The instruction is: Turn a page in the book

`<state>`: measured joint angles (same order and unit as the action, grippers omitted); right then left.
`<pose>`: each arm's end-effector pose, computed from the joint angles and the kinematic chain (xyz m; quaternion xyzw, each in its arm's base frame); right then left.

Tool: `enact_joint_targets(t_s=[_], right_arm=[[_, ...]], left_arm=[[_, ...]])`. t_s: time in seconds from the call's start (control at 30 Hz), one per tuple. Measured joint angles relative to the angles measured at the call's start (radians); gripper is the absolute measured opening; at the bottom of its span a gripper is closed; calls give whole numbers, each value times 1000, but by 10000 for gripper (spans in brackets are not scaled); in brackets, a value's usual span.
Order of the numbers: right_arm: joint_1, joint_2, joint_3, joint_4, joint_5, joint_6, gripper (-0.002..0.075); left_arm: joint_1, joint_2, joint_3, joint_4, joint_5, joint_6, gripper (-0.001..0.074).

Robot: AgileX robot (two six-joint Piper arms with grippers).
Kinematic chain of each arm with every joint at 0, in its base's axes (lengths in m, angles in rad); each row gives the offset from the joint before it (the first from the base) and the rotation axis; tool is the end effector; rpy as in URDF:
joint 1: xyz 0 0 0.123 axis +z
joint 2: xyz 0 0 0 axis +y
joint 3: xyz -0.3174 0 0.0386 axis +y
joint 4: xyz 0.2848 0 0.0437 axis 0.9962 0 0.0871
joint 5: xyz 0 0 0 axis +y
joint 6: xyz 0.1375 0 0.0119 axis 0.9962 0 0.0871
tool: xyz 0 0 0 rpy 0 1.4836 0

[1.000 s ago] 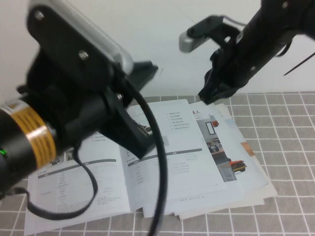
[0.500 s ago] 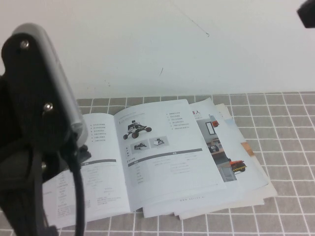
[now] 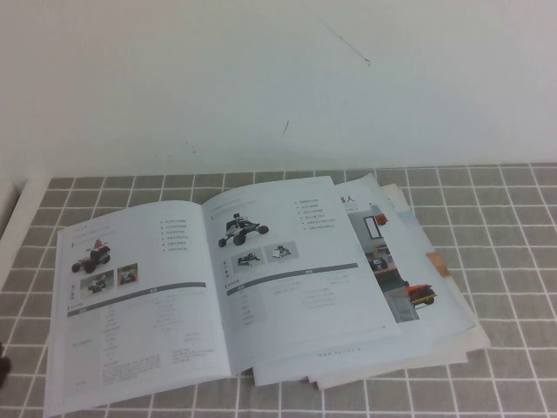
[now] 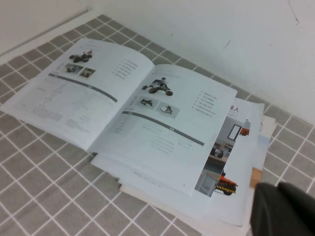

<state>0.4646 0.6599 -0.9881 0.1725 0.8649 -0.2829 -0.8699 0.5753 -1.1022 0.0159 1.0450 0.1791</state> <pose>0.1278 0.0843 0.4226 -0.2965 0.7901 0.1329 0.5198 0.0687 -0.0784 0.4513 0.4213 0.7289 -0.1752 0.5104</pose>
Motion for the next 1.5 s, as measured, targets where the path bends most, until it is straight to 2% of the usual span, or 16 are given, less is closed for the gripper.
enact_joint_targets(t_s=[0.13,0.23,0.4,1.17,1.23,1.3,1.37,1.5], right_arm=[[0,-78,209,-9,-196,2,-2],[0,-89,334,-19,-340,2,-2],[0,-89,433,-19,-426,2,-2],[0,-89,588,-19,-353,2,-3],[0,-89,588,-19,-346,2,-3],[0,-89,588,-19,-341,2,-3],[0,-89,588,-19,-337,2,-3],[0,-89,588,-19,-337,2,-3]], left_arm=[[0,-13,160,14,-95,-37,-4],[0,-11,291,47,-242,-42,-4],[0,0,437,119,-425,-42,-4],[0,-10,457,98,-361,-46,-4],[42,-32,462,78,-364,-46,-4],[125,-47,463,71,-393,-48,-4],[232,-59,463,55,-452,-58,-4],[504,-68,463,-38,-556,-73,-4]])
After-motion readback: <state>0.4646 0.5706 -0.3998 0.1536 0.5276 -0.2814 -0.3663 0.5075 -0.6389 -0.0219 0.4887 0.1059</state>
